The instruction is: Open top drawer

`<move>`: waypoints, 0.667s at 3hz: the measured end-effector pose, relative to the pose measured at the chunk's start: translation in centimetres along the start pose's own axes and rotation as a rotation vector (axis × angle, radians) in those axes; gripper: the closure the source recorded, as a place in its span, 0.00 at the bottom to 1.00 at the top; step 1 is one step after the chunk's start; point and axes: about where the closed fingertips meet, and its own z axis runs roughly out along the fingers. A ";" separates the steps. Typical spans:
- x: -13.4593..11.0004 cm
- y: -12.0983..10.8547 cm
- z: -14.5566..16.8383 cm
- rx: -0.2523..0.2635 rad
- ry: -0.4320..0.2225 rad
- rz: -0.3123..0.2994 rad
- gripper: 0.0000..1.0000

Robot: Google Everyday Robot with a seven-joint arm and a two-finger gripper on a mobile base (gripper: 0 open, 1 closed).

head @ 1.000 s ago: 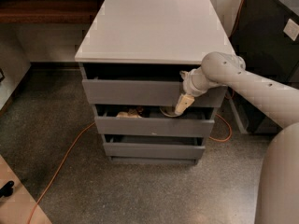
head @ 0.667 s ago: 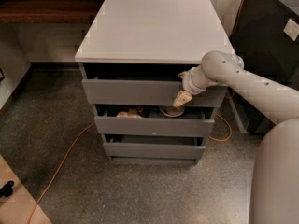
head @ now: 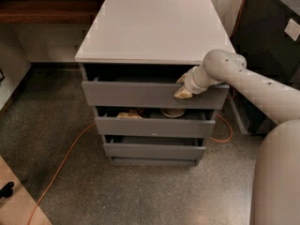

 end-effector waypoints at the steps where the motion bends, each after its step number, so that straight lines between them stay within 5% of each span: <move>1: -0.3 1.4 -0.9 0.001 -0.014 0.002 0.93; 2: -1.1 3.8 -1.9 -0.010 -0.032 -0.001 1.00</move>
Offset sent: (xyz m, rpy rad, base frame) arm -0.0863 0.0223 0.0091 0.0506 0.0011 0.0384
